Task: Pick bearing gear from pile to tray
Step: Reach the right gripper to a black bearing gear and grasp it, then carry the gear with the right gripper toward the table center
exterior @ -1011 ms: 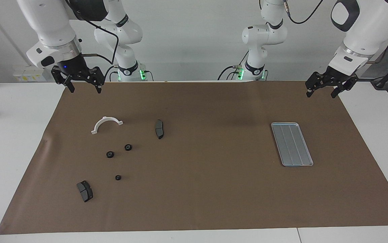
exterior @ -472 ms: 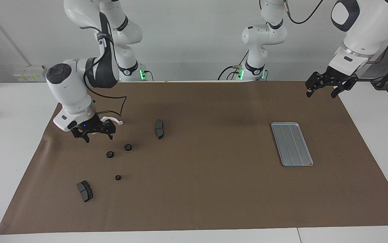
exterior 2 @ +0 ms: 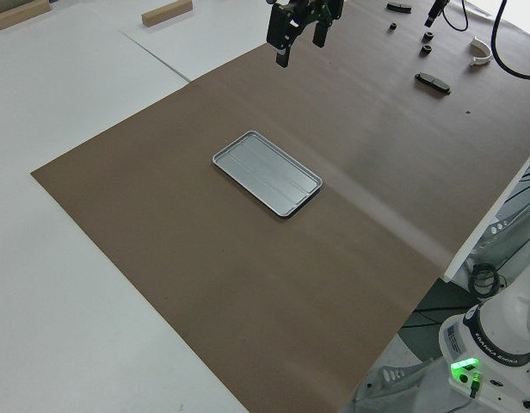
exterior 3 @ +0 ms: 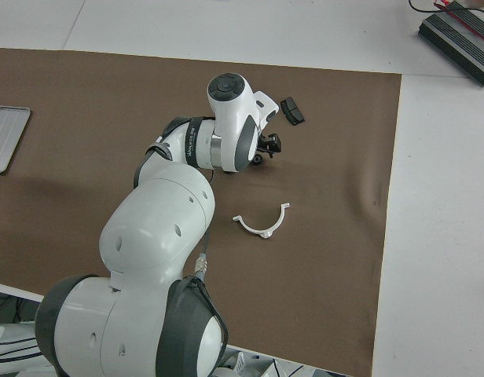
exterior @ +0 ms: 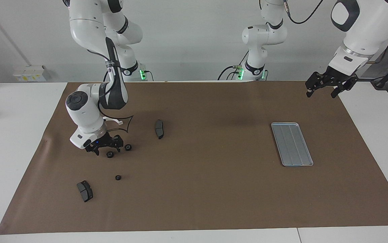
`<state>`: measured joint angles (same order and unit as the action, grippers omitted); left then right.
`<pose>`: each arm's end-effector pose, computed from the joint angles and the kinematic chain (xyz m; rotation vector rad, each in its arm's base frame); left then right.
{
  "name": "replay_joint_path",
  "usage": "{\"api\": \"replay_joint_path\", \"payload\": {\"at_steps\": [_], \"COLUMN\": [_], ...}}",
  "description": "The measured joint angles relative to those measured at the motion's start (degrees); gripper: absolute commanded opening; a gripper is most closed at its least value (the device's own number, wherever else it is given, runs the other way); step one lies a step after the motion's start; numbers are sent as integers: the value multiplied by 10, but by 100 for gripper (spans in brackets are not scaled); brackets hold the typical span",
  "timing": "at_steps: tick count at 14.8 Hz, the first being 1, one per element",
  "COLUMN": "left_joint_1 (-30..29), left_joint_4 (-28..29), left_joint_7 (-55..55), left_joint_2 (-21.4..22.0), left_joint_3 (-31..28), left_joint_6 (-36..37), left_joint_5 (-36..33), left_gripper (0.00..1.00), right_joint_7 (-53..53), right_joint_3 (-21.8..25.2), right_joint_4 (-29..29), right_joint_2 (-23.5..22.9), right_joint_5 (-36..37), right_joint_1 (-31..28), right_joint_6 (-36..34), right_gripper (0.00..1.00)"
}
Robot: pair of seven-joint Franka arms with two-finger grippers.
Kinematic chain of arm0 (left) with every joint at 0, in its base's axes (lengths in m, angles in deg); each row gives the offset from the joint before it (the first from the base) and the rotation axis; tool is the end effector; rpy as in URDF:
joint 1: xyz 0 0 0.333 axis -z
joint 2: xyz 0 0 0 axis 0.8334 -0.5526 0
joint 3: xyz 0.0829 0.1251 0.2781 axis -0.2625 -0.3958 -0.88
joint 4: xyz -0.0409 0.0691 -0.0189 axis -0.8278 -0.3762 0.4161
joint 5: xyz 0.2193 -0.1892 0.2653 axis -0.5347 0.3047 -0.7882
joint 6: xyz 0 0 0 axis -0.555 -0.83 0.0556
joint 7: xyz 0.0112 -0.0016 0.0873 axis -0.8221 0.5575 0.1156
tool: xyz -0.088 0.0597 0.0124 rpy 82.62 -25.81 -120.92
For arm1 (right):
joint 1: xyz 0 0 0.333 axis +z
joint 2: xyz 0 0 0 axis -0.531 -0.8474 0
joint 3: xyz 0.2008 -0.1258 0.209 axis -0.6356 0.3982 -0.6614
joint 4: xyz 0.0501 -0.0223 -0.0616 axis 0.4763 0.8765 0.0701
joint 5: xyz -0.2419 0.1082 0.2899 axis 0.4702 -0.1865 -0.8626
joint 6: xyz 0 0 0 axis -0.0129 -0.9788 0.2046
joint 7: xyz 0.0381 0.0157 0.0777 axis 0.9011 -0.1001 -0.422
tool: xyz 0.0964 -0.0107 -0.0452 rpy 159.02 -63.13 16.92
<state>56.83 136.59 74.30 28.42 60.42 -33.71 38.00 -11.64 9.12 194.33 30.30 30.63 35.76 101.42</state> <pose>0.5577 0.0026 0.6115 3.1255 -0.1823 0.0134 0.6055 0.0006 0.2989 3.1210 0.2231 0.1004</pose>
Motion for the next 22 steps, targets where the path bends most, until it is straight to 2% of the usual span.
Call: {"api": "replay_joint_path", "payload": {"at_steps": [7, 9, 14, 16, 19, 21, 22], "left_joint_1": [0, 0, 0, 0, 0, 0, 0], "left_joint_4": [0, 0, 0, 0, 0, 0, 0], "left_joint_7": [0, 0, 0, 0, 0, 0, 0], "left_joint_2": [0, 0, 0, 0, 0, 0, 0], "left_joint_3": [0, 0, 0, 0, 0, 0, 0], "left_joint_6": [0, 0, 0, 0, 0, 0, 0], "left_joint_5": [0, 0, 0, 0, 0, 0, 0], "left_gripper": [100, 100, 100, 100, 100, 100, 100], "right_joint_7": [-30, -43, -49, -49, -49, -49, -49], "right_joint_3": [1, 3, 3, 2, 1, 0, 0], "right_joint_4": [24, 29, 30, 30, 29, 29, 29], "right_joint_2": [0, 0, 0, 0, 1, 1, 1], "right_joint_5": [0, 0, 0, 0, 0, 0, 0], "right_joint_1": [-4, -7, -9, -7, -4, -1, 0], "right_joint_6": [19, 19, 18, 21, 30, 37, 39], "right_gripper": [100, 91, 81, 72, 69, 64, 57]}}
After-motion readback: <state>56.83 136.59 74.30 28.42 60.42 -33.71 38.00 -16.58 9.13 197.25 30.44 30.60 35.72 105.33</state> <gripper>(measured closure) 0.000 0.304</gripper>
